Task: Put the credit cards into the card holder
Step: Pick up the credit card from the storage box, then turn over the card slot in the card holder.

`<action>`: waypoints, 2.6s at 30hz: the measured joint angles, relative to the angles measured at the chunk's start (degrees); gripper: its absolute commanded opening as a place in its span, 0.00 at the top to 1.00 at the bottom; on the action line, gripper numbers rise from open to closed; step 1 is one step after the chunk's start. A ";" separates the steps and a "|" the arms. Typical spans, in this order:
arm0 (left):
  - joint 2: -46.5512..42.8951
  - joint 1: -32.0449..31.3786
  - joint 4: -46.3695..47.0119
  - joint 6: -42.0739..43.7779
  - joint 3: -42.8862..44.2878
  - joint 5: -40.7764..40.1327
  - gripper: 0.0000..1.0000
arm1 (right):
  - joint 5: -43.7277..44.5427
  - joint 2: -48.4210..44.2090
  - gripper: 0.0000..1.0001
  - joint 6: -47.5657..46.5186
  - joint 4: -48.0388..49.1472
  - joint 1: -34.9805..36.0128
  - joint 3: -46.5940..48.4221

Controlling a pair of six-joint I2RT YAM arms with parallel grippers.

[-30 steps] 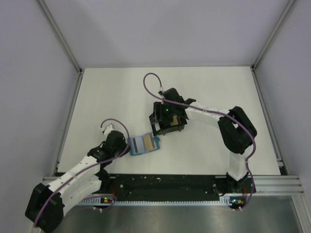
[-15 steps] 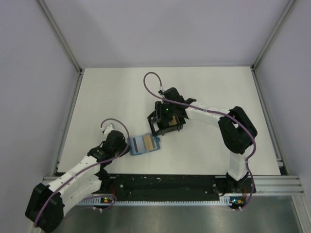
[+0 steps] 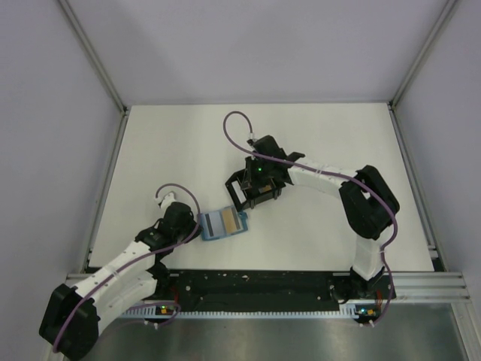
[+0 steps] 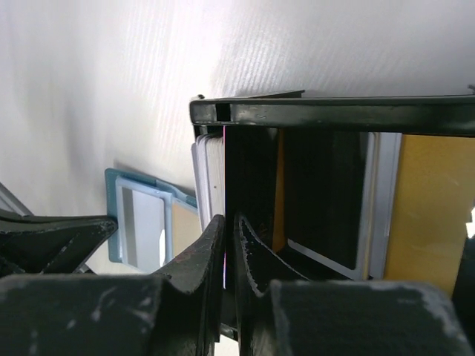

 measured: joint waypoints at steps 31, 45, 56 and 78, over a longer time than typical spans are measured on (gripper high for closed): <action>-0.11 0.02 0.20 0.00 0.00 0.15 1.00 | 5.38 2.67 1.00 -7.50 -6.01 -0.17 3.13; -1.90 0.02 0.28 0.48 0.00 1.07 1.00 | 9.84 -13.25 1.00 -6.86 -3.41 -0.15 -2.58; -3.93 0.11 0.85 1.40 -0.17 3.61 1.00 | 14.47 -16.09 1.00 2.12 4.76 12.15 -12.24; -6.91 0.11 0.83 1.51 -0.52 9.51 1.00 | 23.19 -8.68 1.00 11.21 16.48 23.26 -12.61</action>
